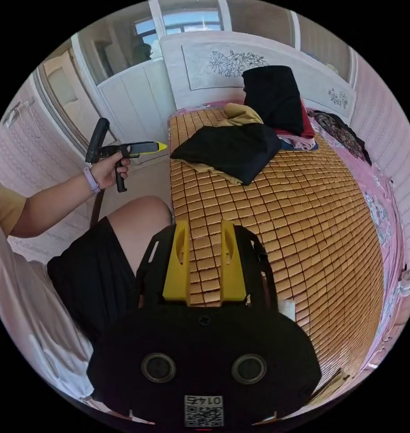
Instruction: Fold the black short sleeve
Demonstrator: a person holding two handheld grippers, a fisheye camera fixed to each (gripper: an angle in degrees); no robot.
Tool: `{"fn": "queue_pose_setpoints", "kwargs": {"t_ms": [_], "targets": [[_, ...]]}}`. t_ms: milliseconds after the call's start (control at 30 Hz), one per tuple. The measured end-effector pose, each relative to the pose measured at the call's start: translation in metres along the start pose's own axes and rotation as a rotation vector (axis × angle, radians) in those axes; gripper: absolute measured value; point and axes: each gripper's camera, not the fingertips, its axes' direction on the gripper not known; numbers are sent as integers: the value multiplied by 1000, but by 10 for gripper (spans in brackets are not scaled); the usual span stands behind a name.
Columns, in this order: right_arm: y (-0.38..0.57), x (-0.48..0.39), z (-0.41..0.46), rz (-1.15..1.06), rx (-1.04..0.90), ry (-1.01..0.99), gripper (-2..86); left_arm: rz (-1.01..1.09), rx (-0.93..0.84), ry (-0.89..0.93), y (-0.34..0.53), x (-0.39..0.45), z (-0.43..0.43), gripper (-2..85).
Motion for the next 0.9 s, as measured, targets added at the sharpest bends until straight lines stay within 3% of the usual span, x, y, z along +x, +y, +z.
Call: {"fn": "queue_pose_setpoints", "kwargs": {"t_ms": [133,367,467,667,900], "targets": [[-72,-6,53,-124,-9,77,96,-95,-60,27,-16,-19,25,114],[-141,-7,130,-106,-113,129,102,-62,-152,-6,-22,-34,23,16],[-148,-4,126,-104,-109,73,35,-16,-165,-42,-24,-26,15,-5],[-151,7,46,-119,76,112,-1,114,78,68,-50,31,-56,-10],[-111,38,-125,66,480,8,-4,408,355,208,-85,154,-158,-10]]}}
